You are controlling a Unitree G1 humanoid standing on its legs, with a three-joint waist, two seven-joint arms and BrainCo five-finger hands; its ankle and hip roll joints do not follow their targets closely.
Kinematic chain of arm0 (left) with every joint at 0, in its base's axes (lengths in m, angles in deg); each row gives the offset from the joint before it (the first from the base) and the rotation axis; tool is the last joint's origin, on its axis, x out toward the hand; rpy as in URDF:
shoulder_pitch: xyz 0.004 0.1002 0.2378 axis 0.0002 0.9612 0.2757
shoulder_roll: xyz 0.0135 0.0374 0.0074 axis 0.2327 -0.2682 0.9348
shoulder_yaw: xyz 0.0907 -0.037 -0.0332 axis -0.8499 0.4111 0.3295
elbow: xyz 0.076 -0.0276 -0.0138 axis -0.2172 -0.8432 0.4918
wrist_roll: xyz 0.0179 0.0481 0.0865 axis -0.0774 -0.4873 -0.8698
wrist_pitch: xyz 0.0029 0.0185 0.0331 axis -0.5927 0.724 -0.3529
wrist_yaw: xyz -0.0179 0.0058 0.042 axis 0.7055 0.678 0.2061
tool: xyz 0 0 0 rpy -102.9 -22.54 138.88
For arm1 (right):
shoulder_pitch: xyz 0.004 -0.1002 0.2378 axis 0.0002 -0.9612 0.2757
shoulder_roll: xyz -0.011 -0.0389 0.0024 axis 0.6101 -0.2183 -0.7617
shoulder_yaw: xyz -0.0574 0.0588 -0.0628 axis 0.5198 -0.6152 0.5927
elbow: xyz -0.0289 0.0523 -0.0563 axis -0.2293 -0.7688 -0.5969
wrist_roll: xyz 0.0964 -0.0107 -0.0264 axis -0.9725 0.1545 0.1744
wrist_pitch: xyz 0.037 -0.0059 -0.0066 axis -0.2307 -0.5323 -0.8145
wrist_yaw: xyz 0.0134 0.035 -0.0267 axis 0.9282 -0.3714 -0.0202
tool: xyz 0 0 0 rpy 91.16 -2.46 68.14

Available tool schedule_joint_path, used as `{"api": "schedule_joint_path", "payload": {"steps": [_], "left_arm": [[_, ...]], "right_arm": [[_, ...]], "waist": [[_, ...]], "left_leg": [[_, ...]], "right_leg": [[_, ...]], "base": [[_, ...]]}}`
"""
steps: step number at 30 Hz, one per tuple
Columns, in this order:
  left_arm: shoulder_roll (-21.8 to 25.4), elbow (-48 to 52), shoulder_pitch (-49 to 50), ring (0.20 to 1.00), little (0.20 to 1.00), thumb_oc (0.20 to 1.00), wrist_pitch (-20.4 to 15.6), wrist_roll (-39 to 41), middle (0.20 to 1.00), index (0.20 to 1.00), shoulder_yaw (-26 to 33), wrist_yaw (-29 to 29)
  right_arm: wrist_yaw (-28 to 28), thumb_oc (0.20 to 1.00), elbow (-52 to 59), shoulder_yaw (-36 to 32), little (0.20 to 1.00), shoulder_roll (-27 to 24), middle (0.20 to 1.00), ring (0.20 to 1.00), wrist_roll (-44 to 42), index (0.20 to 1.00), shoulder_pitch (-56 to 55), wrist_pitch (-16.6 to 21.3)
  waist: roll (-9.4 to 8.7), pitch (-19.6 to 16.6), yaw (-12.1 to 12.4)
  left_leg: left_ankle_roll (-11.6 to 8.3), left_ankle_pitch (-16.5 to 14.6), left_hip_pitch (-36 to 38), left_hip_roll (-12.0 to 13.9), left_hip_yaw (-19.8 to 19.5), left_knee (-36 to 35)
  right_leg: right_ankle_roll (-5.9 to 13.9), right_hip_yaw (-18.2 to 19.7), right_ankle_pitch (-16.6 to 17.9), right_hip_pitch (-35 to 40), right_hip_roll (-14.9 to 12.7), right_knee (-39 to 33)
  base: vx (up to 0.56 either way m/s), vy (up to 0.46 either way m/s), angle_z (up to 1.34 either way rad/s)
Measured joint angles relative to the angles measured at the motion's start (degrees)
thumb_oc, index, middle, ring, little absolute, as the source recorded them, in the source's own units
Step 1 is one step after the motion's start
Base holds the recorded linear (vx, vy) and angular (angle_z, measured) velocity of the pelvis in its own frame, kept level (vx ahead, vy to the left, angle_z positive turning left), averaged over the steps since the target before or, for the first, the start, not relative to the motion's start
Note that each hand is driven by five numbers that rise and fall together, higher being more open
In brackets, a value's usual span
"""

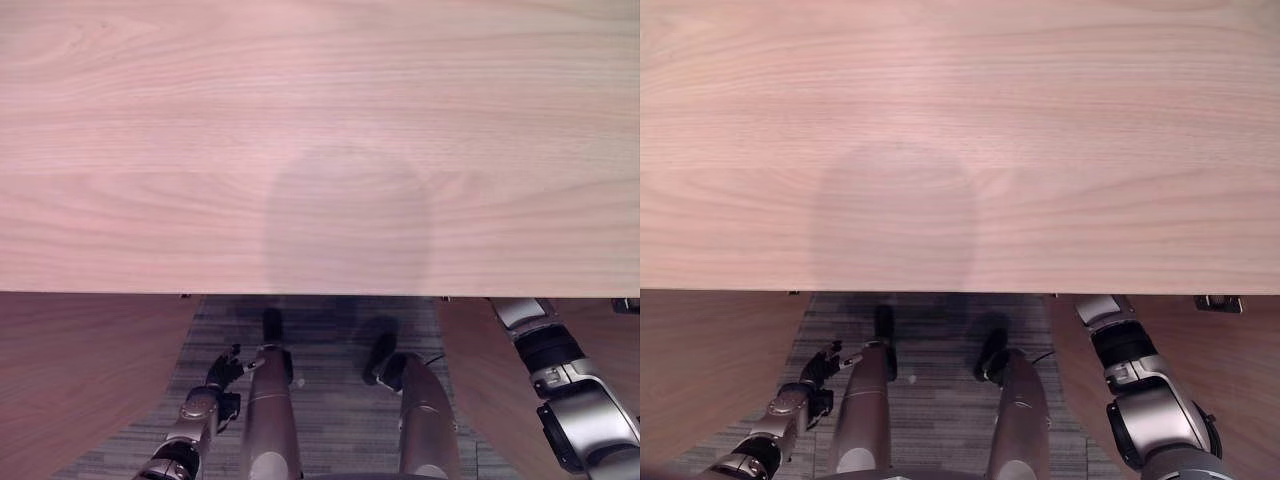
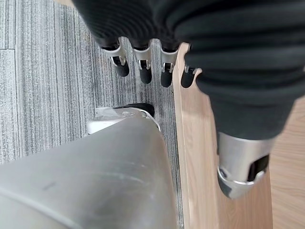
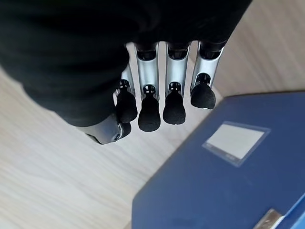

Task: Put the empty folder in the office cabinet

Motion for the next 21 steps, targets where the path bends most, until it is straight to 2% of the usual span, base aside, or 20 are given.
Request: {"api": "schedule_joint_path", "payload": {"steps": [3,8,14,21], "left_arm": [[0.2,0.2,-0.2,1.0,1.0,1.0,-0.1,0.1,1.0,1.0,-0.5,0.1],[0.2,1.0,-0.2,1.0,1.0,1.0,-0.2,0.2,1.0,1.0,-2.7,0.2],[0.7,1.8,-0.2,1.0,1.0,1.0,-0.5,1.4,1.0,1.0,-4.2,0.3],[1.8,2.0,-0.2,1.0,1.0,1.0,-0.5,1.4,1.0,1.0,-4.9,0.4]], "right_arm": [[0.6,0.2,-10.9,2.8,0.2,0.3,0.2,0.2,-0.7,0.2,5.2,-0.3],[2.9,0.2,-21.1,8.3,0.2,1.9,0.2,0.2,-1.5,0.2,8.6,-1.5],[6.2,0.2,-27.7,12.6,0.2,4.0,0.2,0.2,-3.3,0.2,9.4,-2.3],[7.3,0.2,-32.7,12.8,0.2,5.2,0.2,0.2,-7.5,0.2,13.0,-2.2]], "waist": [[0.06,-0.3,0.9],[0.26,-0.4,2.3],[0.77,-0.7,2.8],[0.82,-0.7,2.9]], "left_leg": [[-0.21,0.2,0.0,0.0,0.0,0.1],[-0.2,0.2,-0.1,-0.2,-0.1,0.0],[-0.13,0.1,-1.3,-0.8,-0.7,0.1],[-0.23,0.2,-1.7,-0.9,-0.7,0.1]], "right_leg": [[0.0,0.0,0.0,0.0,0.0,0.0],[0.01,0.0,0.0,-0.1,-0.2,0.0],[0.47,-0.3,-0.5,-0.8,-0.7,0.5],[0.44,-0.3,-0.5,-1.2,-0.8,0.6]], "base": [[0.0,0.0,0.0],[0.01,-0.003,0.0],[0.02,0.001,0.08],[0.0,0.005,0.0]]}}
